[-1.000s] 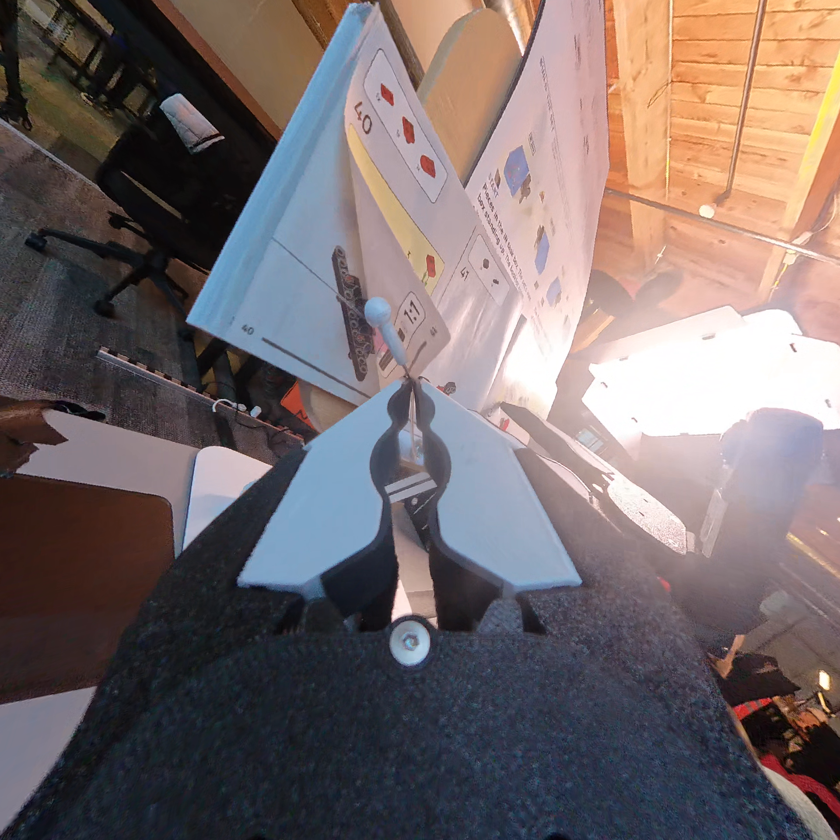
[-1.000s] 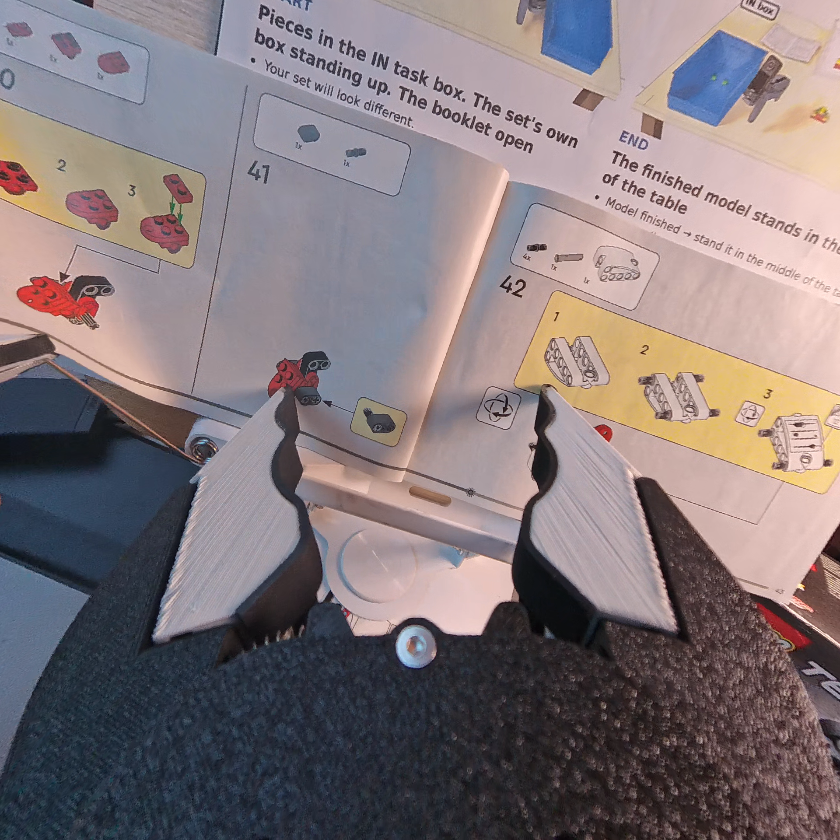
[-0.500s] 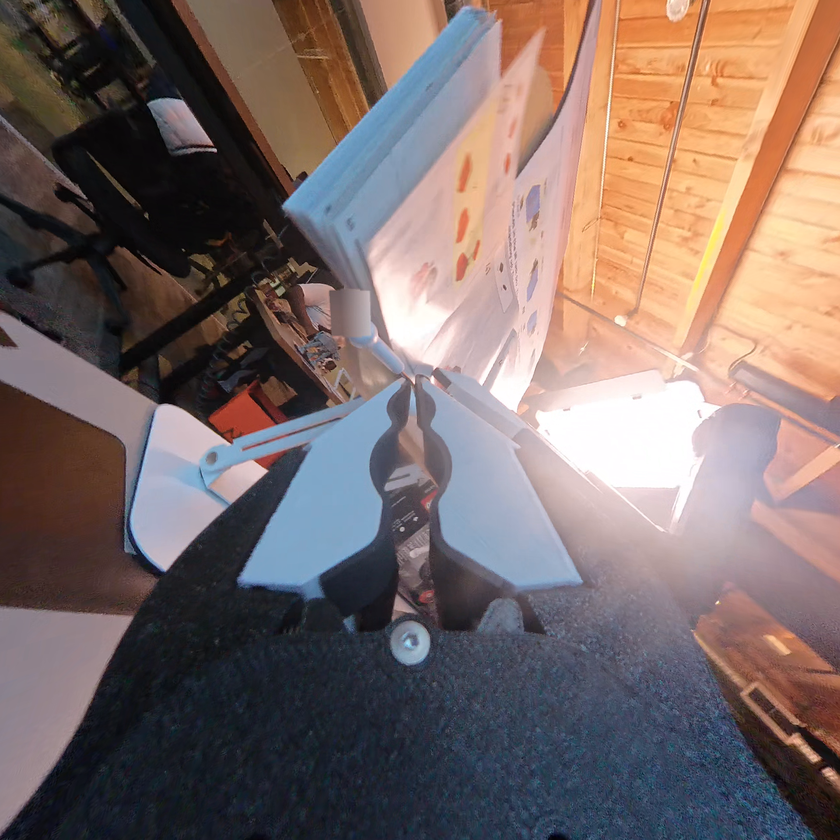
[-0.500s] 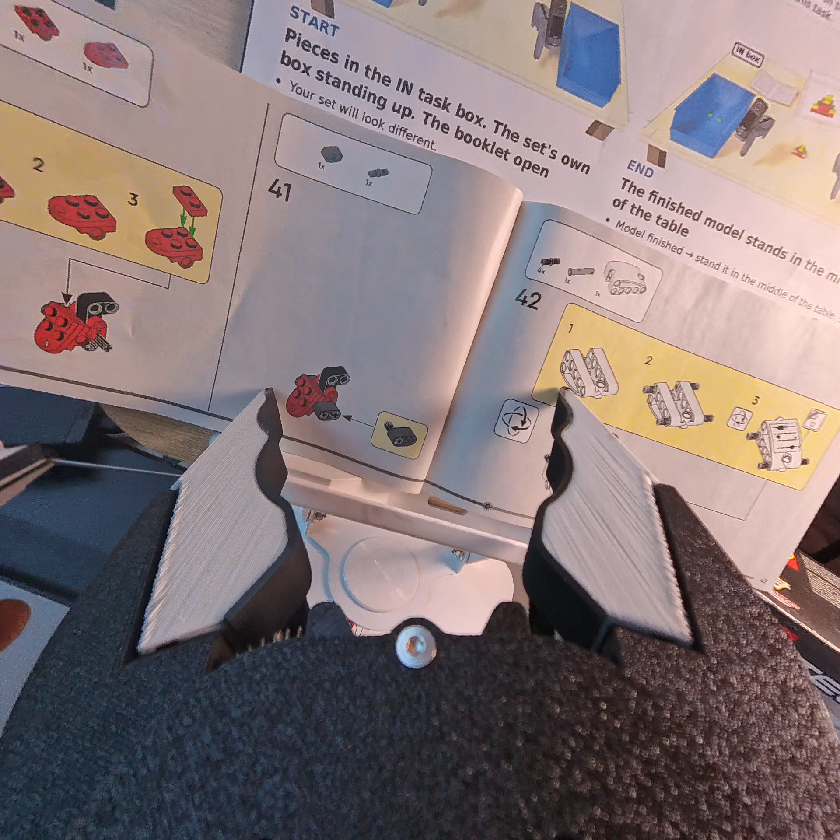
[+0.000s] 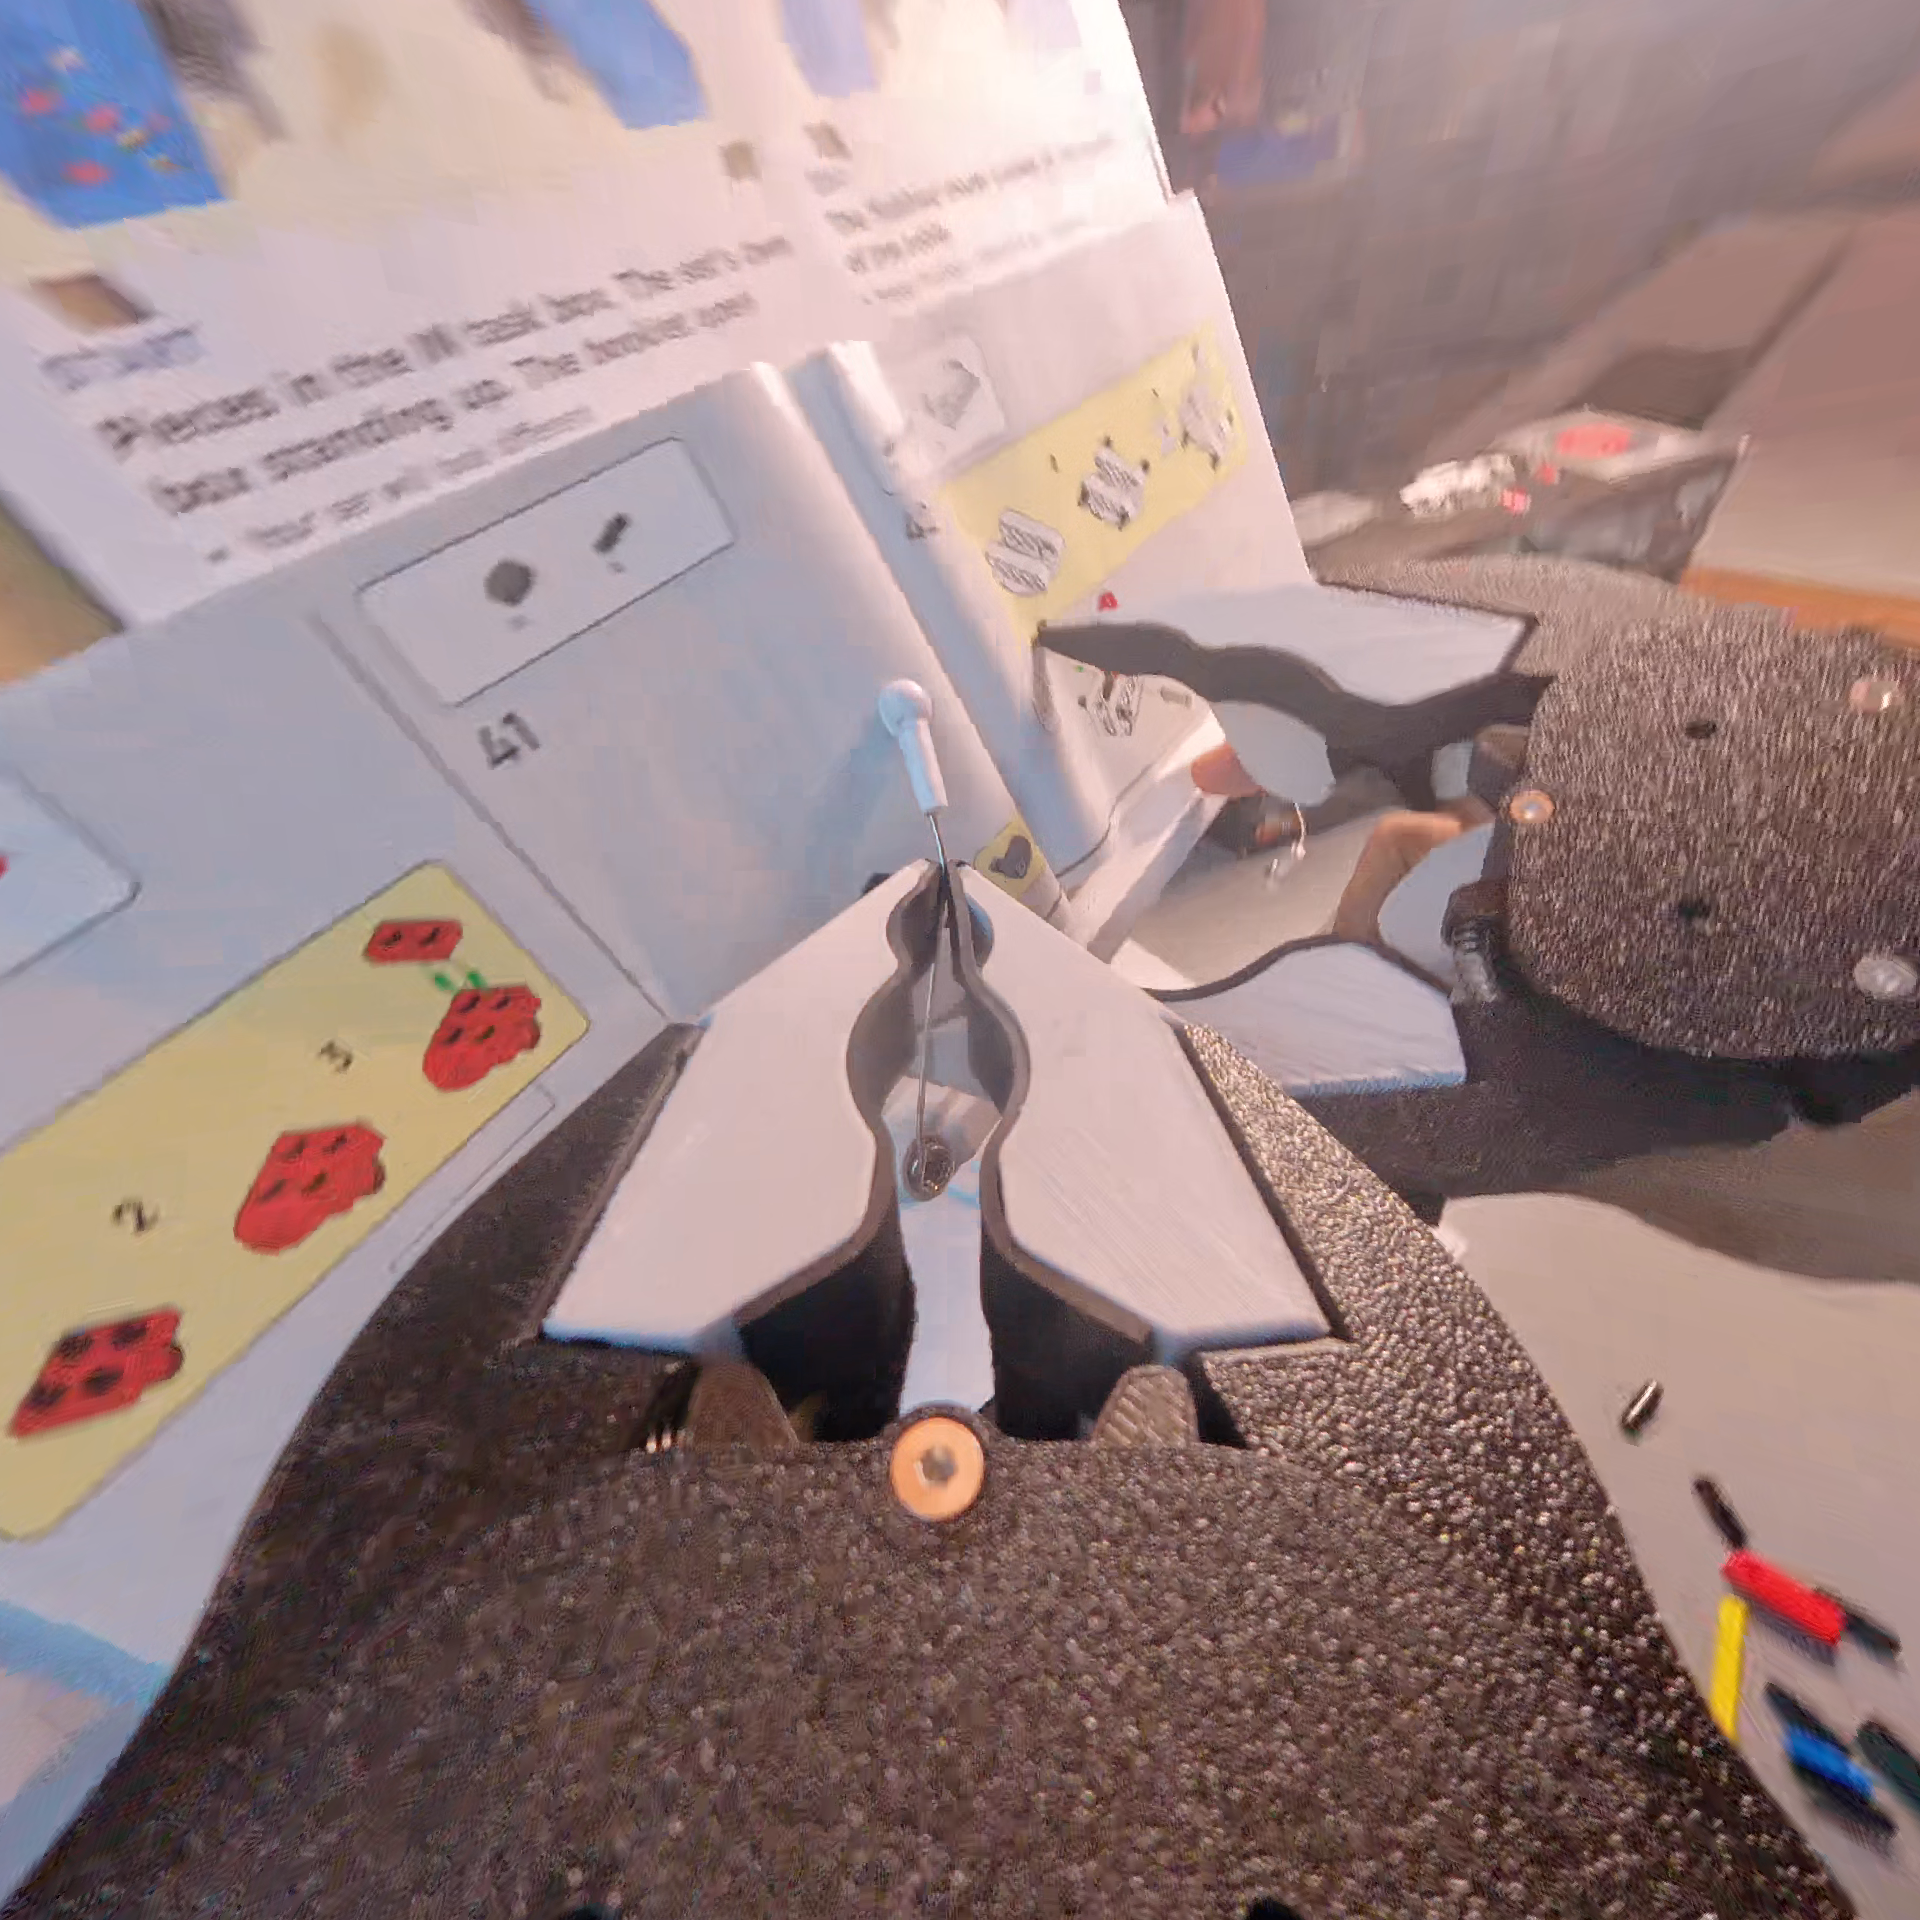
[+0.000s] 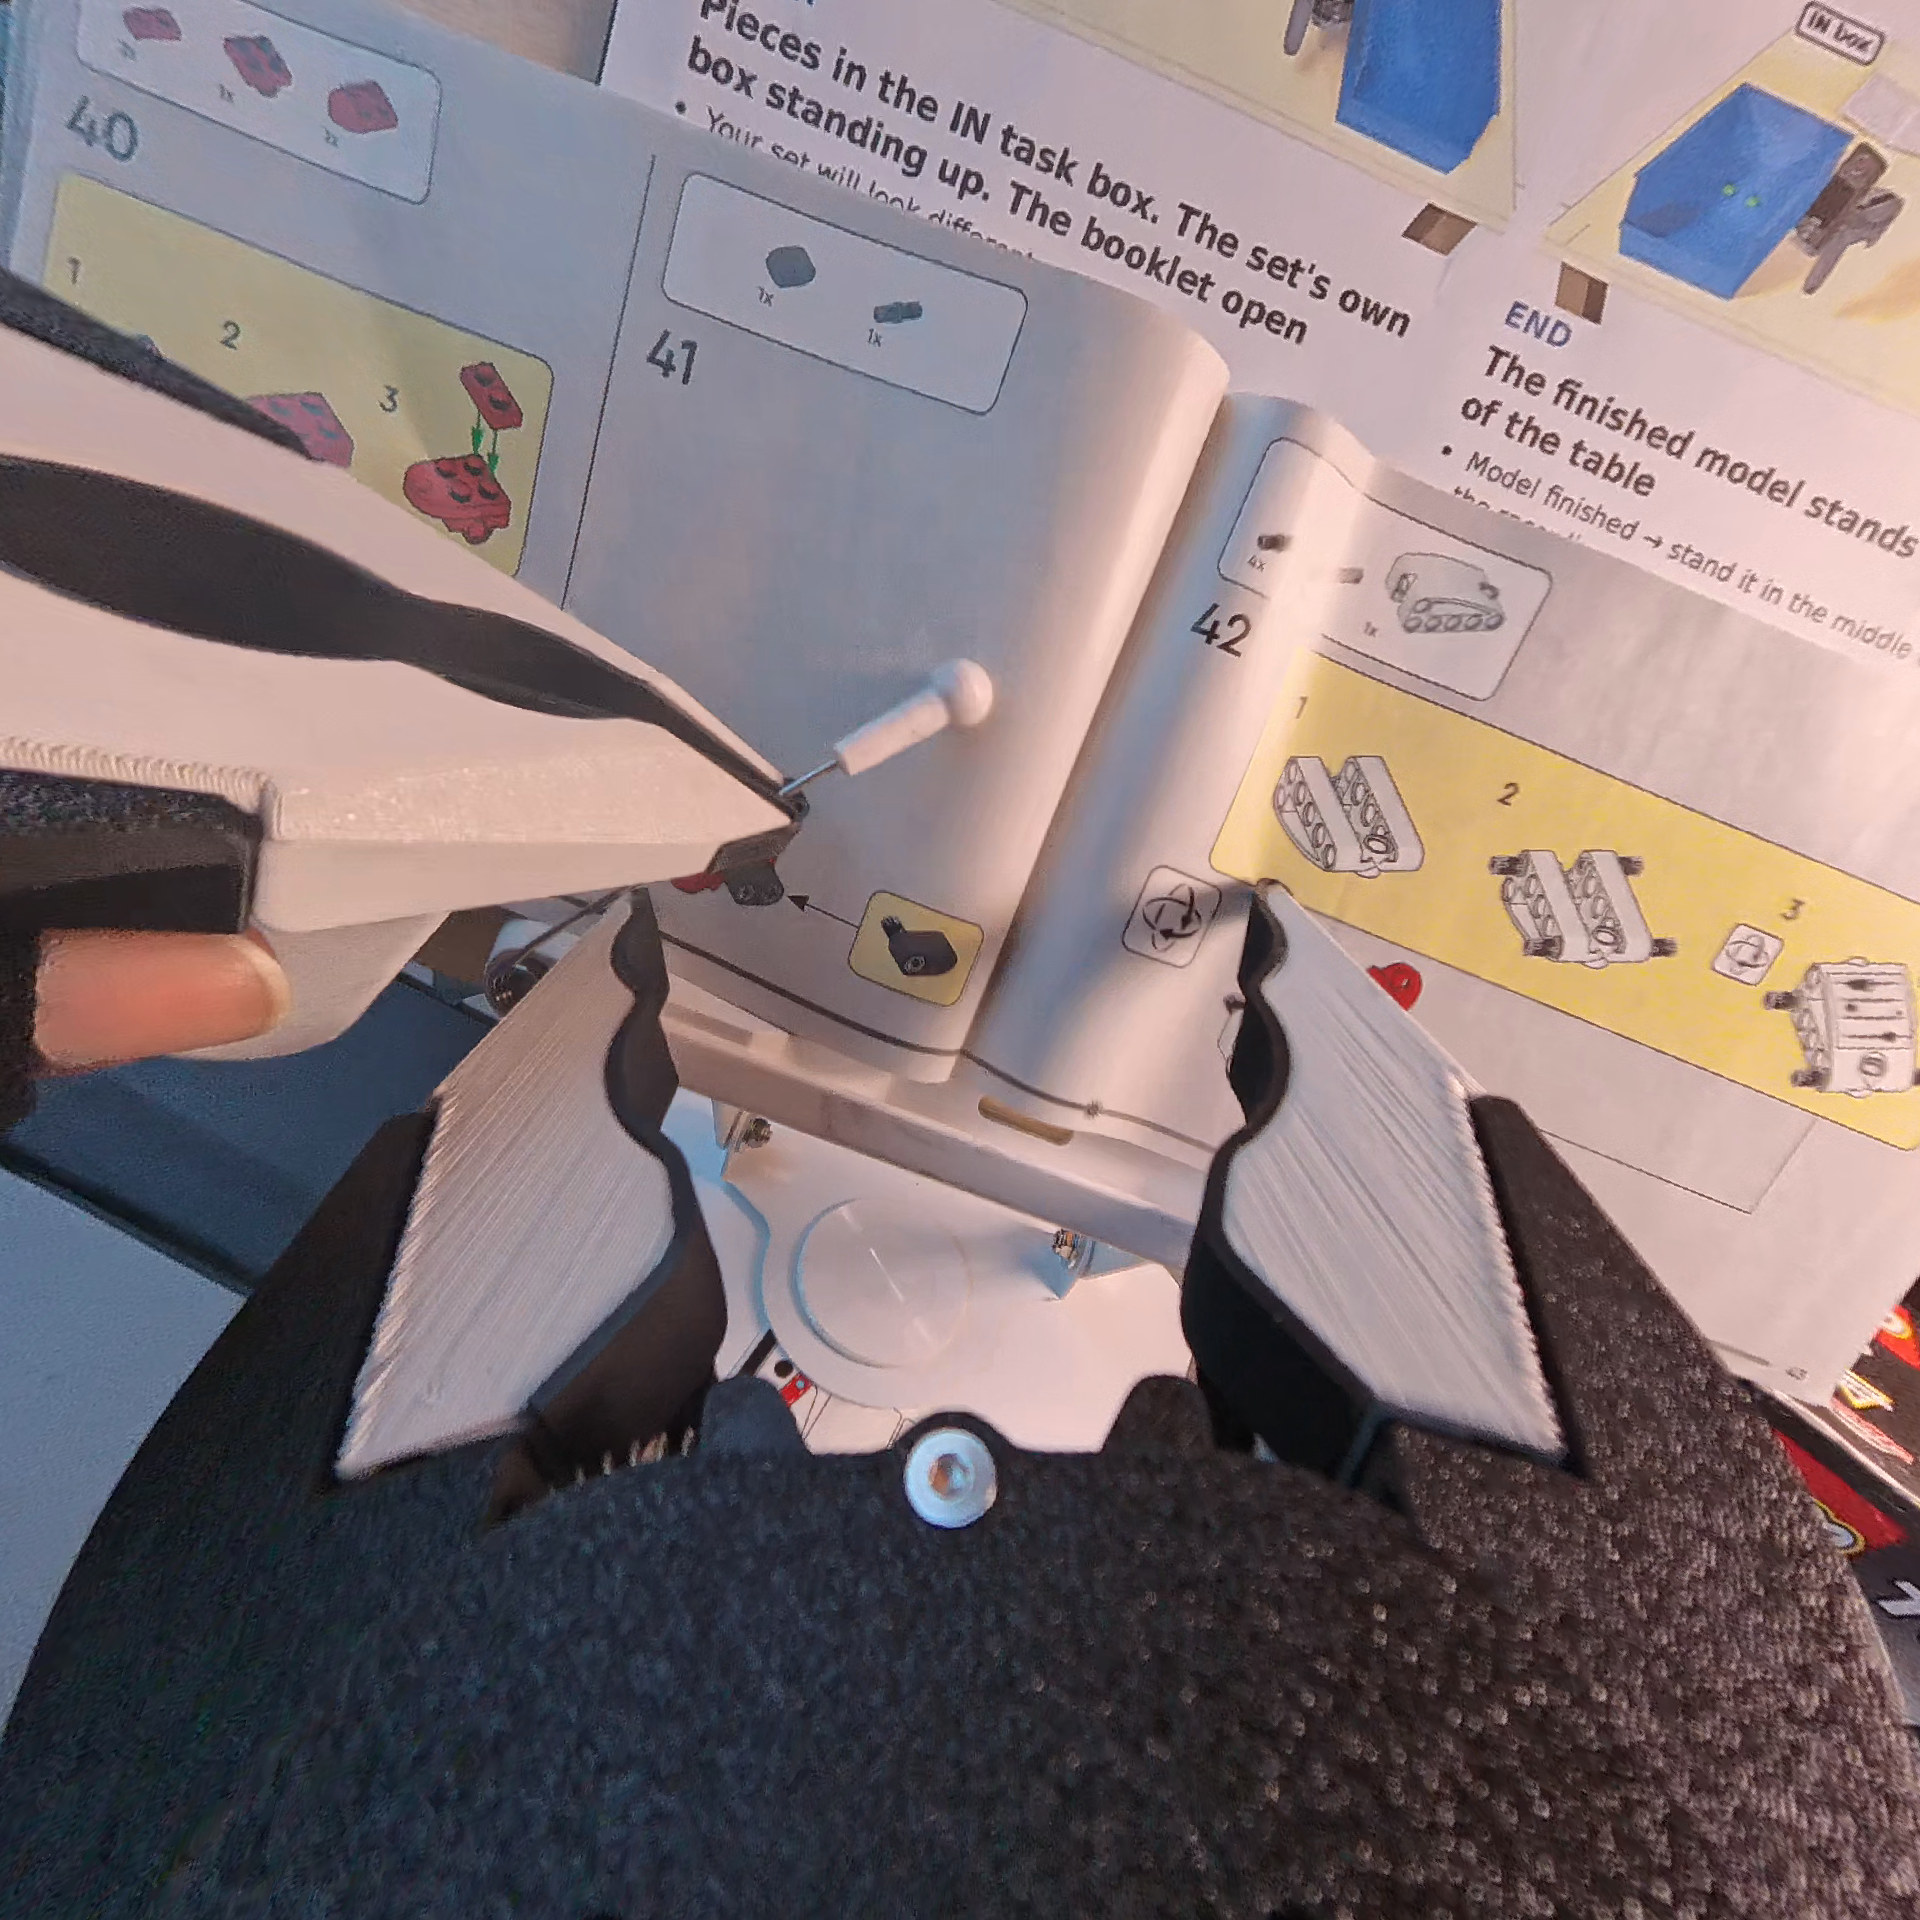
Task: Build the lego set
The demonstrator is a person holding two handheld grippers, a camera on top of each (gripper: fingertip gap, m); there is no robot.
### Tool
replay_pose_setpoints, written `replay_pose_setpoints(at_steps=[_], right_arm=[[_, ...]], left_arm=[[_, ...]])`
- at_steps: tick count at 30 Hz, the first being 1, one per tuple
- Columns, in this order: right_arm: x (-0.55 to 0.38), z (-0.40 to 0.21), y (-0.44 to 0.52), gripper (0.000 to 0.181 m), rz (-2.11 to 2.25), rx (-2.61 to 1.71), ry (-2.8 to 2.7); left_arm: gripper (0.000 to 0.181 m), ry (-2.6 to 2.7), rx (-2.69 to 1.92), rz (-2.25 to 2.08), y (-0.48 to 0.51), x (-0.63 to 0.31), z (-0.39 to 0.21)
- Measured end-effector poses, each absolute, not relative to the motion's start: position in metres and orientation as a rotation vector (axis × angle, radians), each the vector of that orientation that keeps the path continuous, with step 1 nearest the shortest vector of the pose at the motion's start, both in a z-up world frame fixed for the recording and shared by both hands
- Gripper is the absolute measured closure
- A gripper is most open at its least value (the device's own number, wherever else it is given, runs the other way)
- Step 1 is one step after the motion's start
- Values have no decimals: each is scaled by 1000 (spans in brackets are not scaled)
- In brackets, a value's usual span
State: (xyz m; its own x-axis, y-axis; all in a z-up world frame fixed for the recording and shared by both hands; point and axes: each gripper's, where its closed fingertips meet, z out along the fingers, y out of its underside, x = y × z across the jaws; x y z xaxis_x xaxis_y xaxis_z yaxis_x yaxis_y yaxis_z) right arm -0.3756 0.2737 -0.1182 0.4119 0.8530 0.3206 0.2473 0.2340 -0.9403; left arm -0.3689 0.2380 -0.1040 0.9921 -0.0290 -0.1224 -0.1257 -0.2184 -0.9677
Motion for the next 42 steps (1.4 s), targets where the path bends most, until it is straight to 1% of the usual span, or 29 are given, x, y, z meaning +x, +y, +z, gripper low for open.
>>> replay_pose_setpoints(at_steps=[4,8,13,16,18,20,23,26,30,33,37,38,40,42], right_arm=[[-368,-122,272,65,620,-1302,-1172],[-357,-123,275,63,672,-1345,-1214],[-346,-132,284,67,667,-1376,-1236],[-340,-136,287,66,689,-1405,-1257],[-333,-136,287,64,693,-1420,-1276],[-321,-125,286,64,728,-1412,-1261],[-295,-92,277,66,828,-1364,-1192],[-257,-59,260,69,878,-1263,-1127],[-200,-46,226,75,960,-1178,-1123],[-160,-57,198,80,1042,-1161,-1138],[-111,-90,170,83,1064,-1172,-1193],[-99,-99,166,85,1059,-1174,-1201],[-75,-115,159,92,1065,-1179,-1198],[-55,-128,155,100,1088,-1185,-1176]], left_arm=[[180,390,-1918,264,243,-358,-116],[180,523,-2002,350,246,-354,-123],[180,585,-2091,402,251,-352,-136],[177,510,-2099,366,252,-352,-137],[167,443,-2062,285,249,-348,-133],[163,329,-1960,232,242,-348,-119],[154,77,-1780,216,225,-365,-102],[156,-170,-1613,277,198,-398,-94],[157,-415,-1497,314,166,-440,-97],[163,-504,-1519,326,159,-460,-112],[162,-531,-1521,326,156,-468,-121],[162,-532,-1522,328,155,-468,-121],[168,-531,-1528,355,153,-469,-120],[168,-530,-1513,358,150,-469,-116]])
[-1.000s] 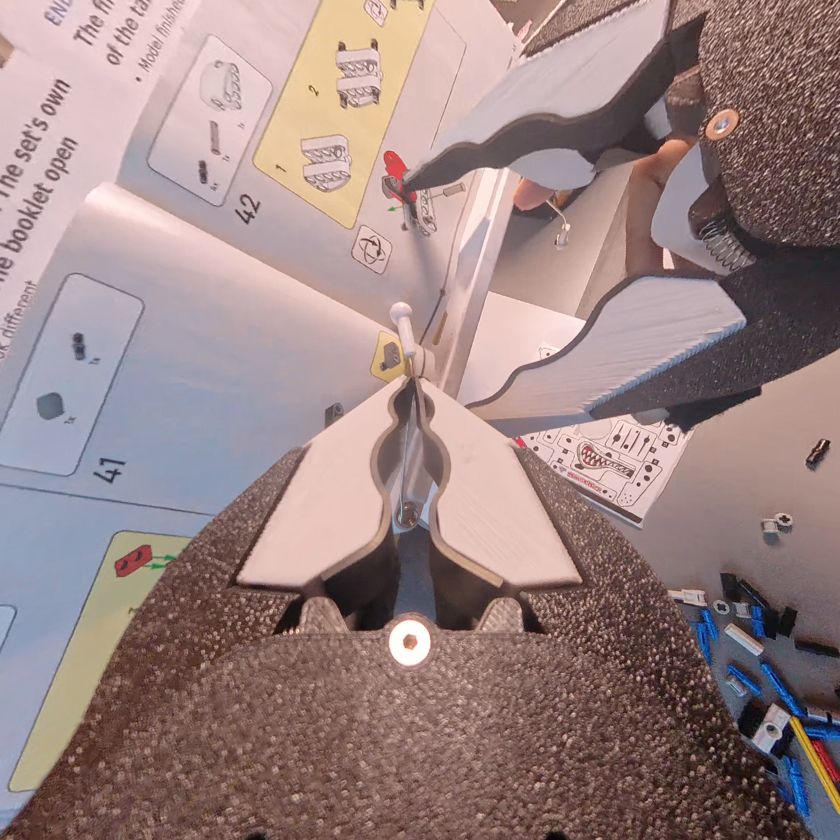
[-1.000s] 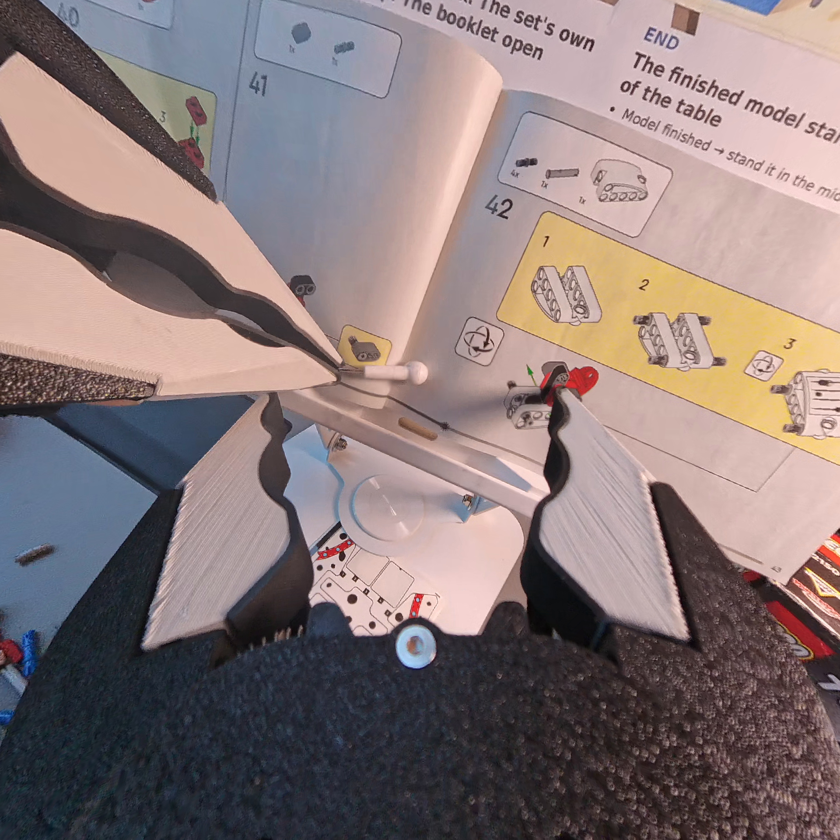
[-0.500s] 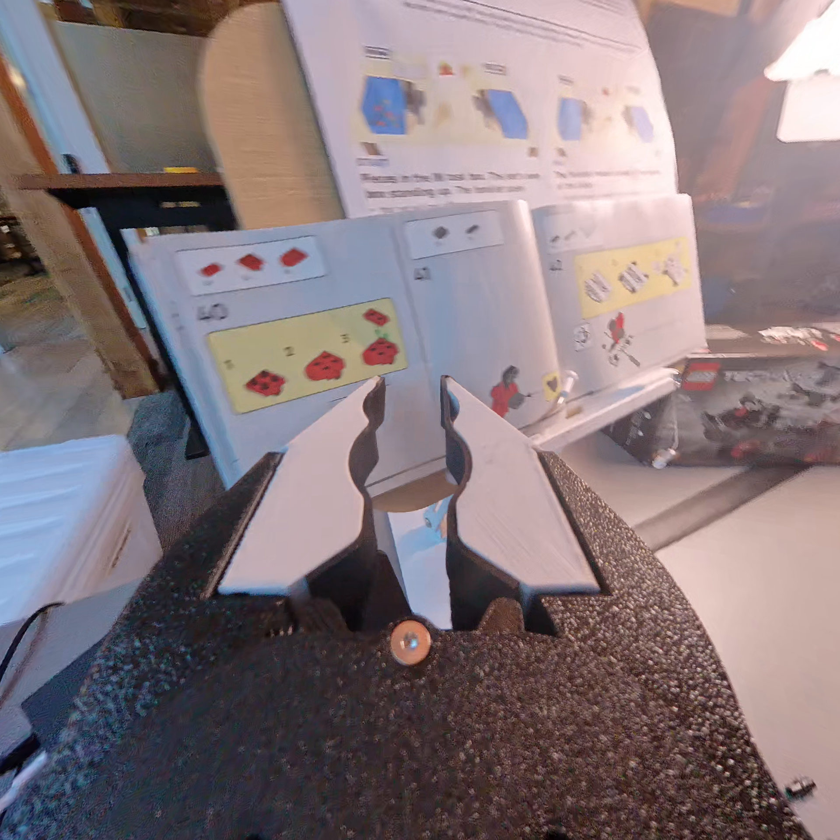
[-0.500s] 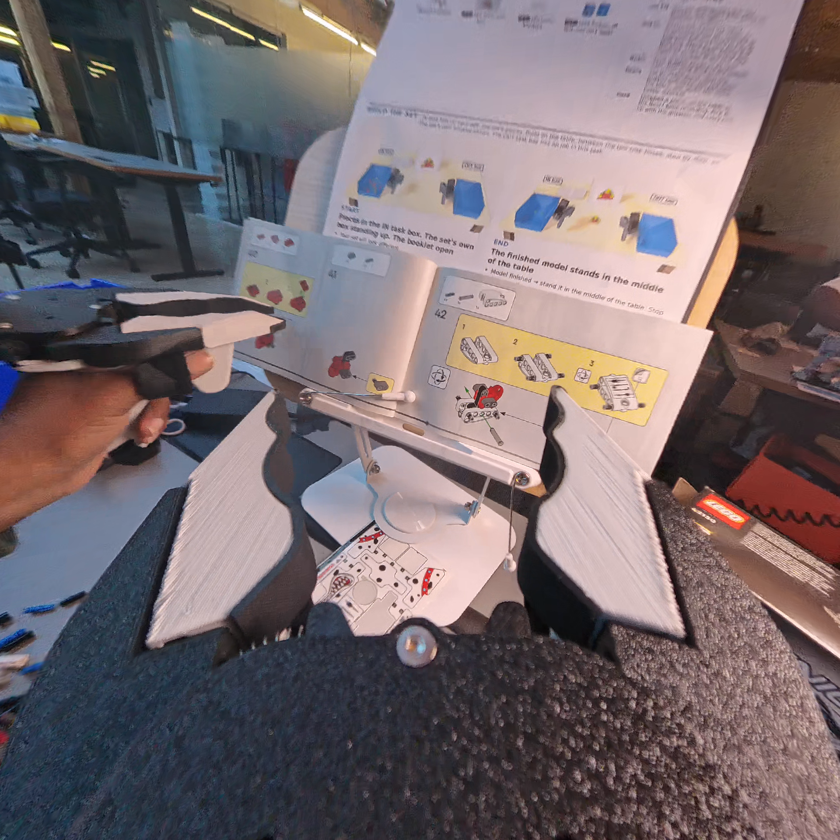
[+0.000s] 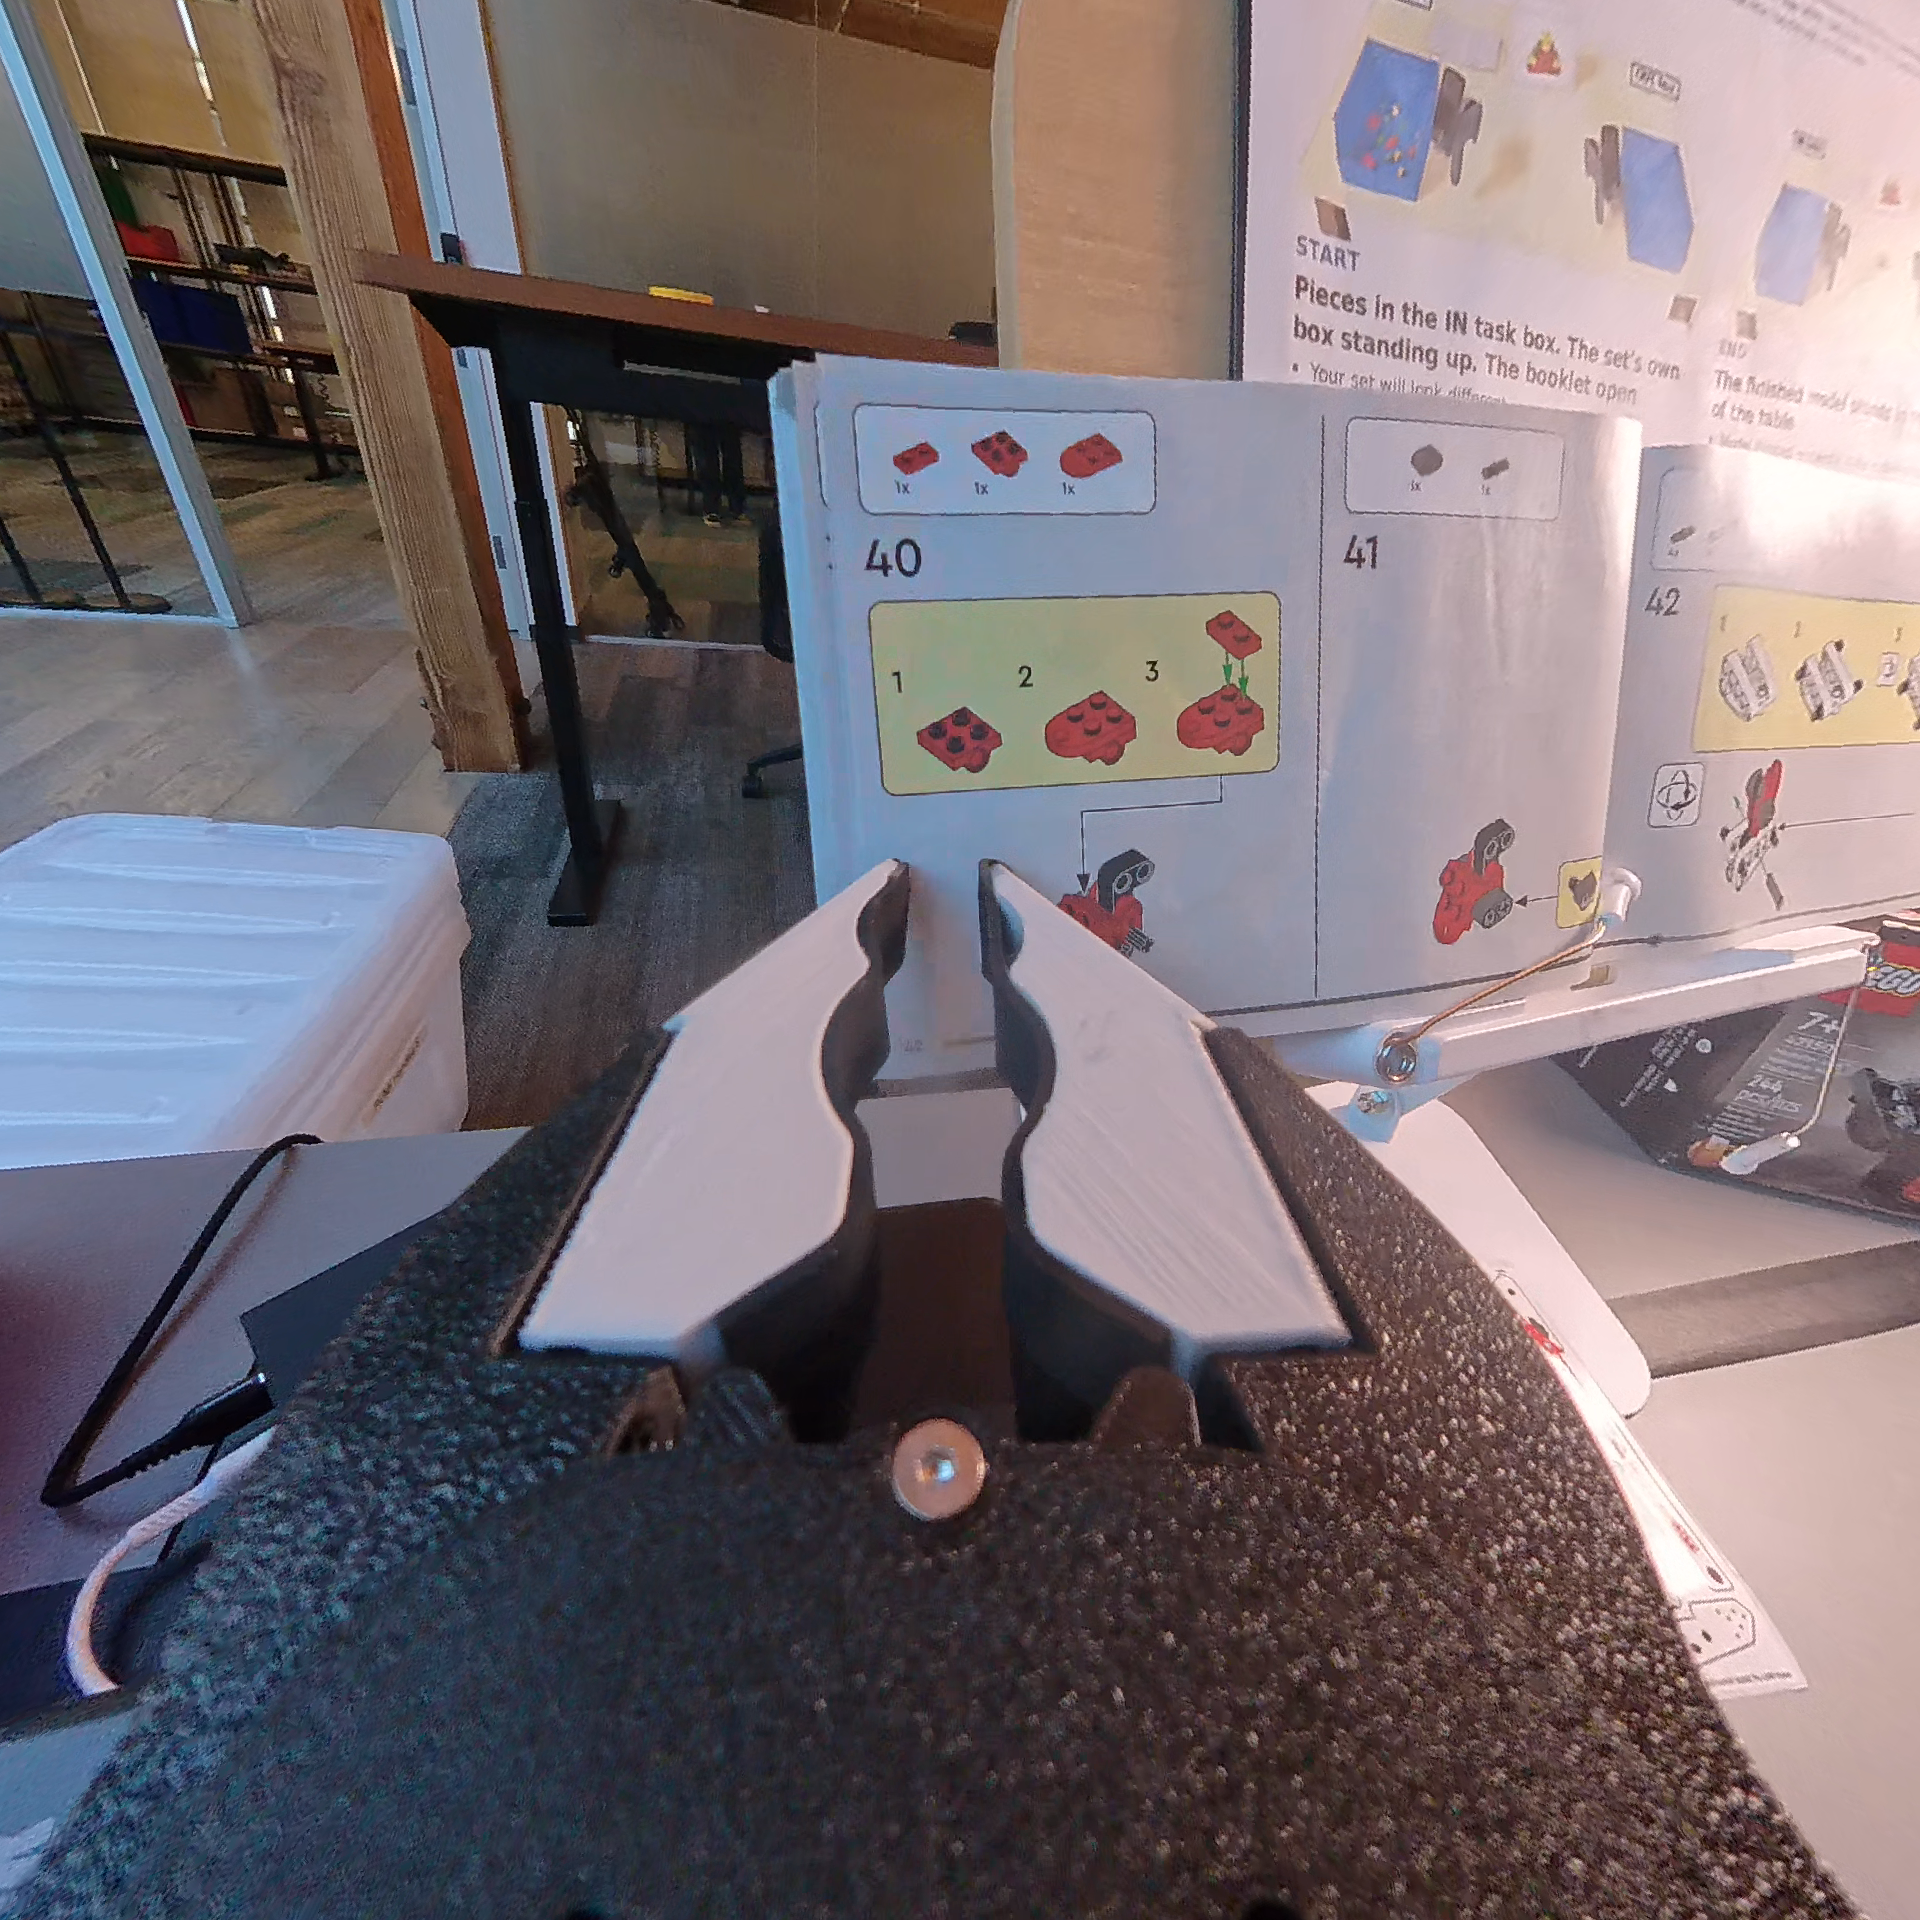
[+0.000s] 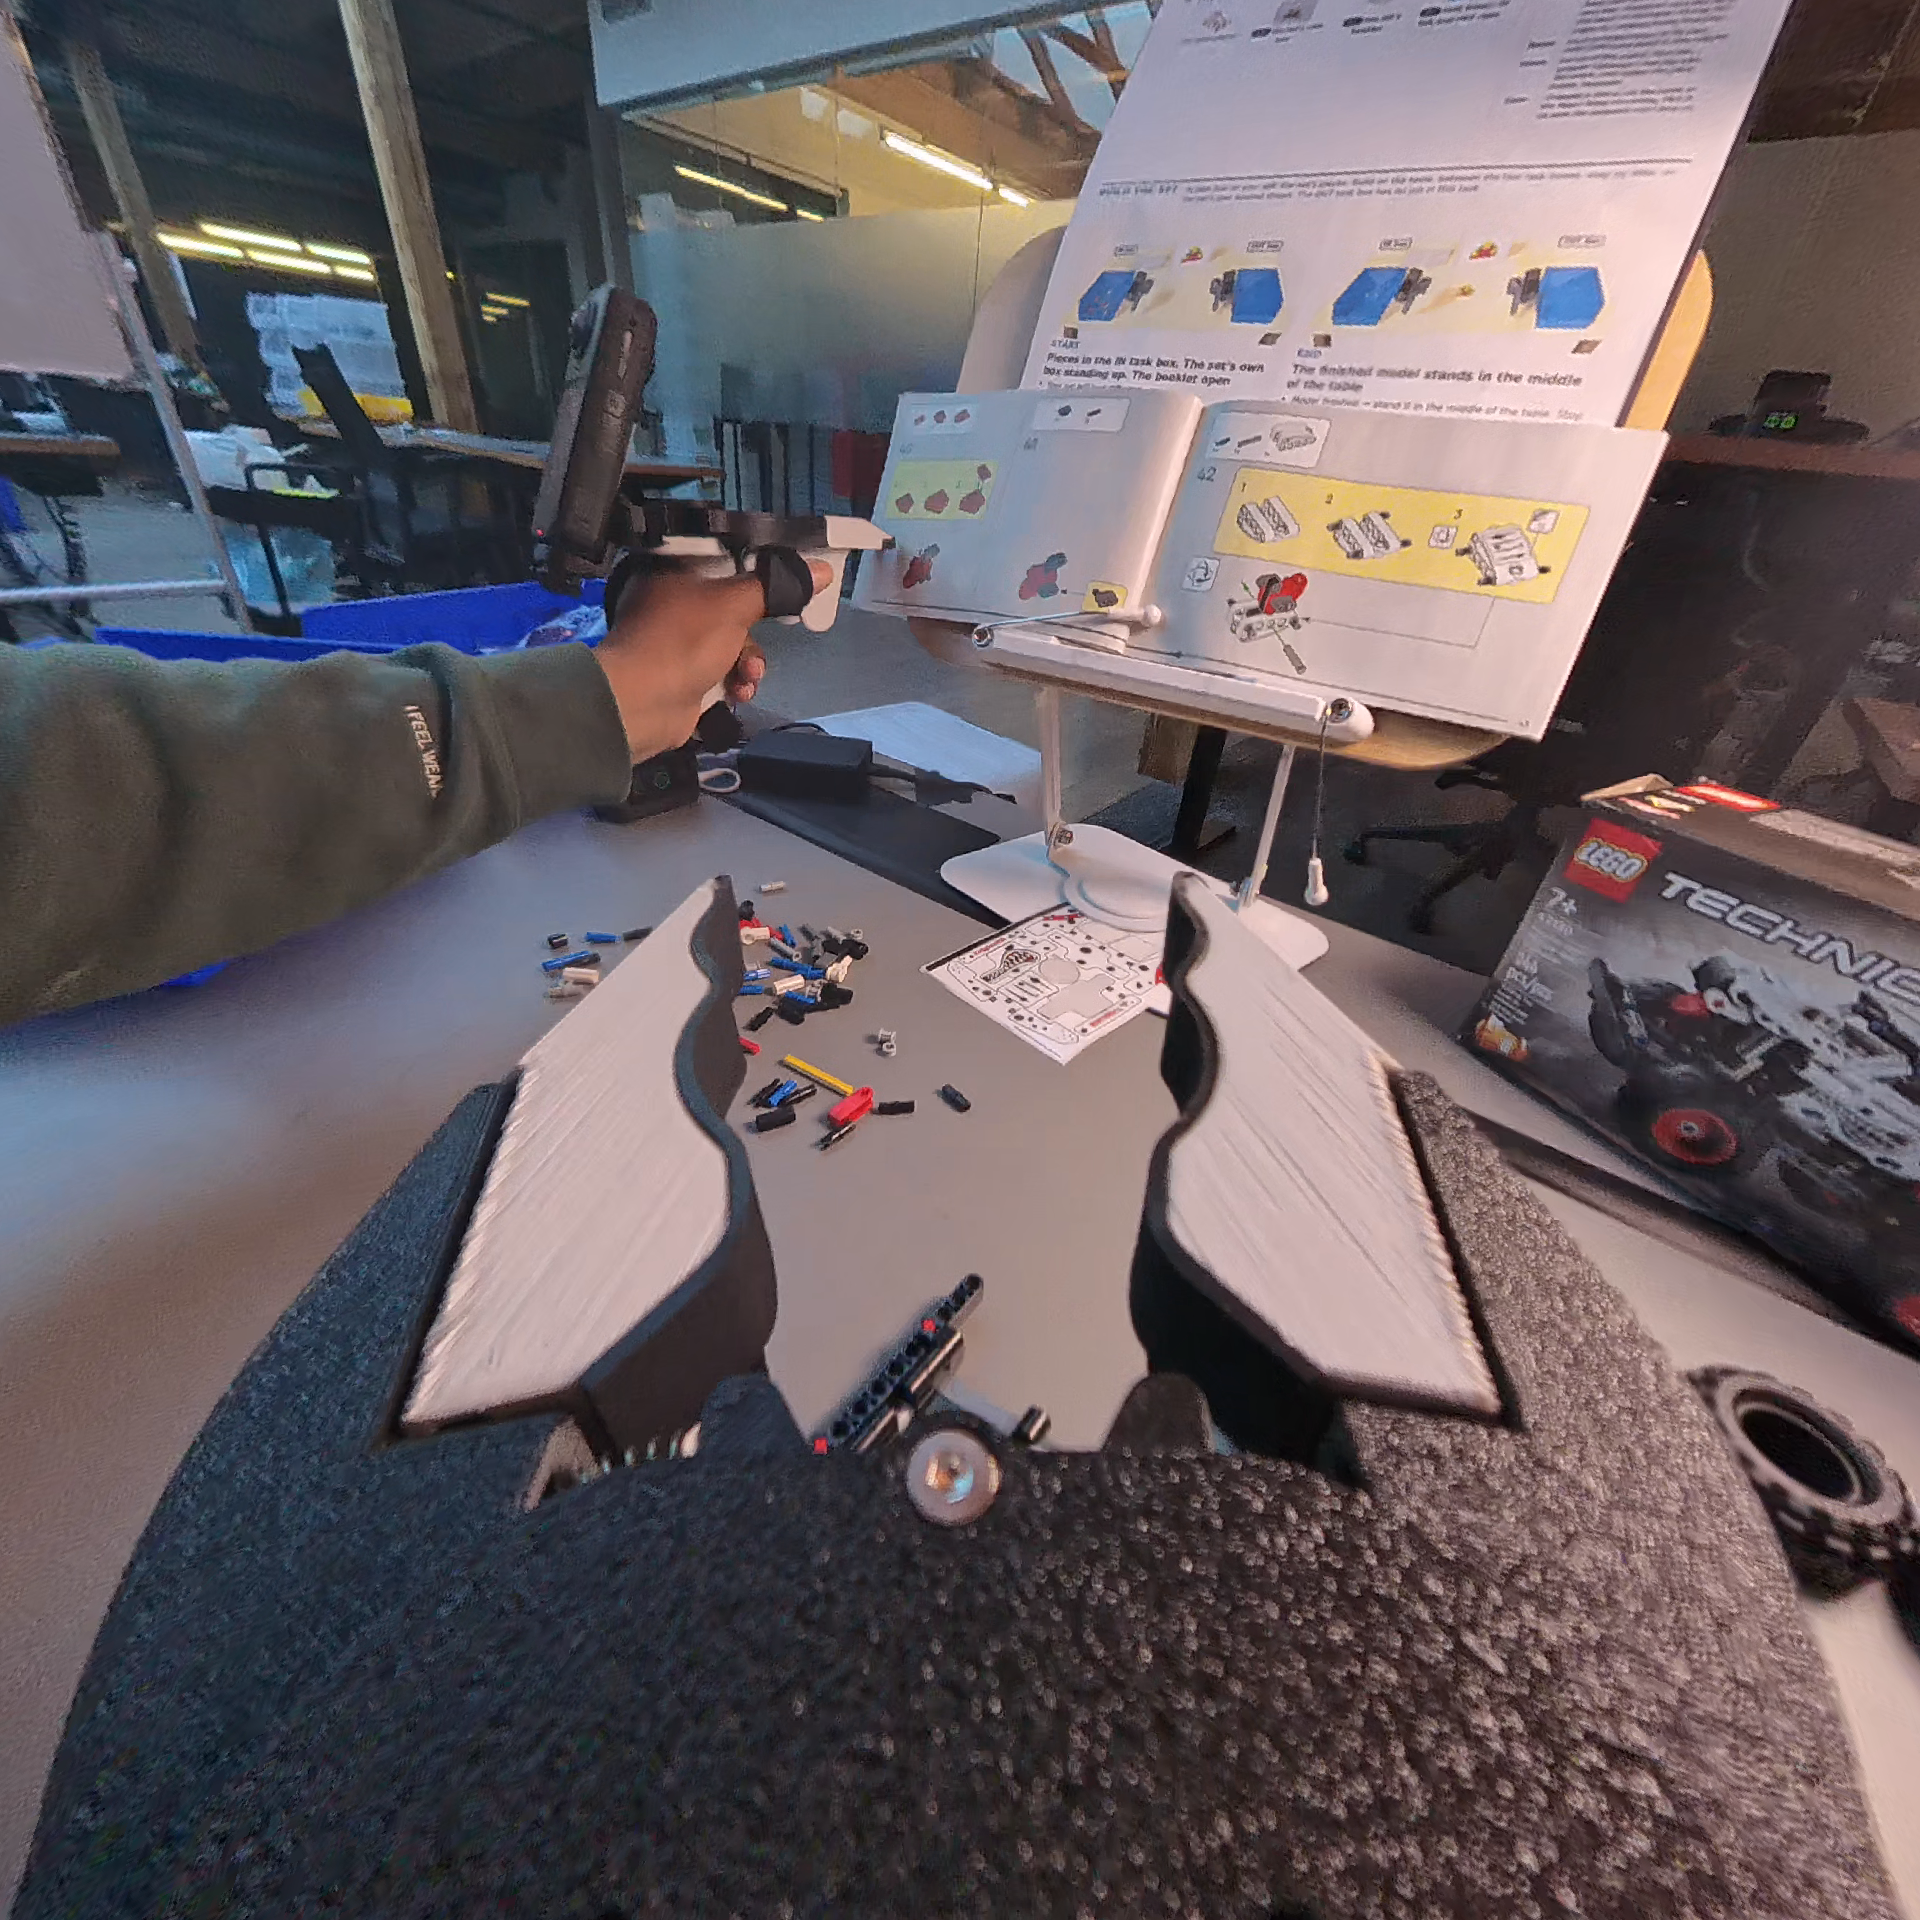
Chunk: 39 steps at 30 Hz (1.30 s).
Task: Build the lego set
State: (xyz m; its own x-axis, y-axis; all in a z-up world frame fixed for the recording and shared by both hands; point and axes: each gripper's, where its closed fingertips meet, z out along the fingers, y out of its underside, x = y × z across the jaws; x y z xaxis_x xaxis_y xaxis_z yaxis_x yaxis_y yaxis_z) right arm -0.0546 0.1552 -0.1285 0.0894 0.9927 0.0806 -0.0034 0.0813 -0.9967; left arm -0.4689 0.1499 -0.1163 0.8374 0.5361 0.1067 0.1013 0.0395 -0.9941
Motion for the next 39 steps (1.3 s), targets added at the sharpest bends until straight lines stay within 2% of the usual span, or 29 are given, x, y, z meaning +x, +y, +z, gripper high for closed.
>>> replay_pose_setpoints(at_steps=[5,11,17,39], right_arm=[[-27,-149,166,125,1057,-1135,-1079],[-33,-161,153,135,1117,-1125,-1103],[-34,-170,147,141,1105,-1126,-1142],[-37,-184,150,152,1095,-1162,-1170]], left_arm=[[170,-528,-1477,351,144,-465,-103],[180,-480,-1451,413,142,-464,-79],[181,-475,-1449,453,147,-480,-57],[181,-429,-1476,438,177,-478,-60]])
